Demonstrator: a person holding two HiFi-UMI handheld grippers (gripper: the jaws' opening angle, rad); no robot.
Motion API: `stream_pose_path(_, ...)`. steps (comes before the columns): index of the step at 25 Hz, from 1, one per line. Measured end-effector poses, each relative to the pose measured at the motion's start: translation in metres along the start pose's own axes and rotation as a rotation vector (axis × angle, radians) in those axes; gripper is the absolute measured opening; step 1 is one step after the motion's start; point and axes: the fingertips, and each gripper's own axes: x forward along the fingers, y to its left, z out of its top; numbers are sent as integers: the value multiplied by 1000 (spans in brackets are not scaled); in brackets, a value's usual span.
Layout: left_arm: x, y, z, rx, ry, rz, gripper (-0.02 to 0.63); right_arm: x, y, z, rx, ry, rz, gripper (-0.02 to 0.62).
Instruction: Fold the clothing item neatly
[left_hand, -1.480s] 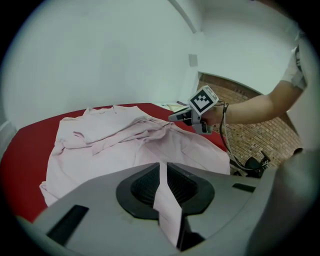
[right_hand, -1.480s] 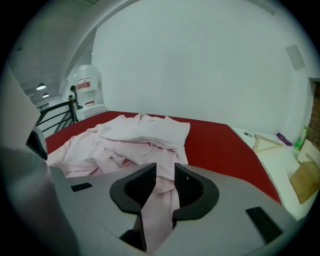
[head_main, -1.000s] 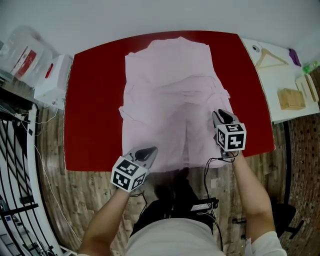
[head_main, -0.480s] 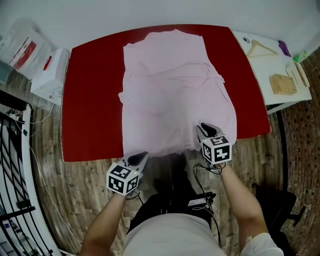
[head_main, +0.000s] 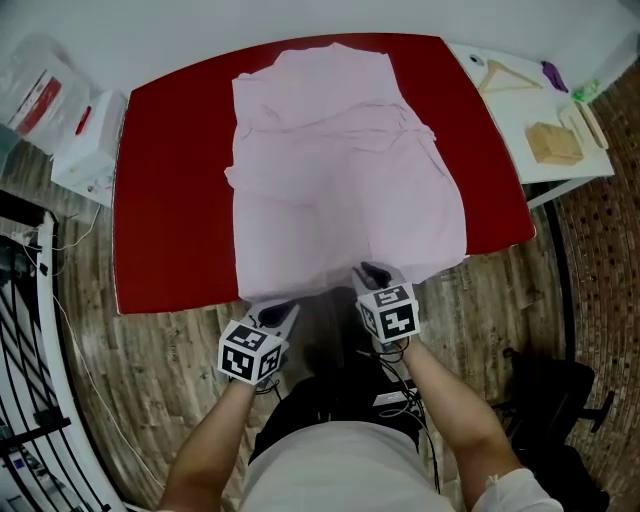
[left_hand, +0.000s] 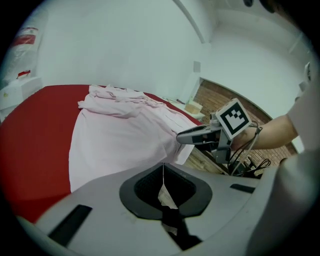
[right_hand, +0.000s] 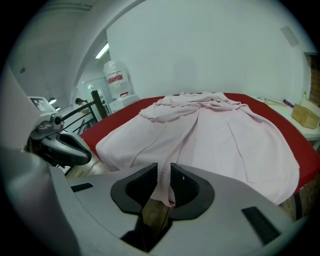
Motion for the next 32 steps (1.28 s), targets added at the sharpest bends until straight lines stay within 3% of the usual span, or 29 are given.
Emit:
stream_pose_path(7,0,-12,-8,2,8,-11,8,10,9,-9,-37,44,-87,77)
stream_pose_path(12,0,-15,-16,-10,12,-19,8,3,-1,-10,16,30,-116,24)
stream_pose_path(25,-4,-5,-33,-68,2,-15,9,-15,-42,-29,132,23,-237,21)
stream_pose_path(32,-11,11,-43,-123,-76,-15,9,-38,-59,-44,74,-31,-151,23)
